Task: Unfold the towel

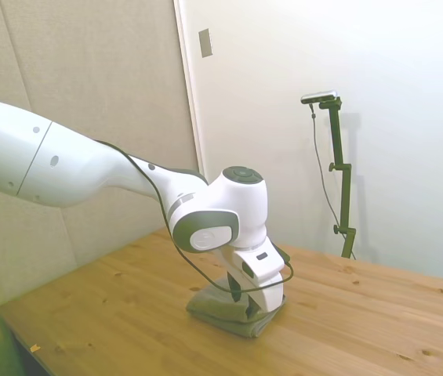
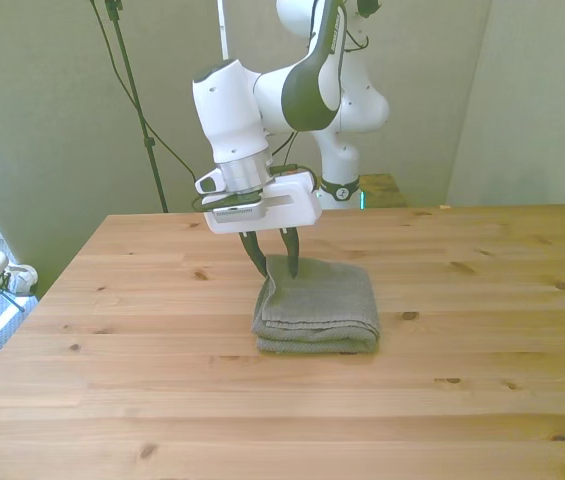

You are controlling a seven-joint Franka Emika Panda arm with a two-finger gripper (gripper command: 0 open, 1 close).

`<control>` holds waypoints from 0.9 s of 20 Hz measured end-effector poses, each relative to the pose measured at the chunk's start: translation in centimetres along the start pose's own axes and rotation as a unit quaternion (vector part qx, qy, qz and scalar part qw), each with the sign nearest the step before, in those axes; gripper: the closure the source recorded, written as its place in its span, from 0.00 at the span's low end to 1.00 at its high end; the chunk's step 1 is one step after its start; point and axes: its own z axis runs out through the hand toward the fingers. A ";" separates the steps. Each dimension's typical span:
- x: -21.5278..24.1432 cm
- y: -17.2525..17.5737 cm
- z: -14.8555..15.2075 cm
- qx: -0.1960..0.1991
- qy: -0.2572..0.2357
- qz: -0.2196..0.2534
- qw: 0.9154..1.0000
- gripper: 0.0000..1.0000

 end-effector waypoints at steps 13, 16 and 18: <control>0.4 -0.1 -0.1 0.001 0.002 0.000 1.000 1.00; 0.1 -0.6 -1.0 0.013 0.003 -0.020 1.000 1.00; -0.9 -1.2 -2.1 0.030 -0.009 -0.064 0.997 1.00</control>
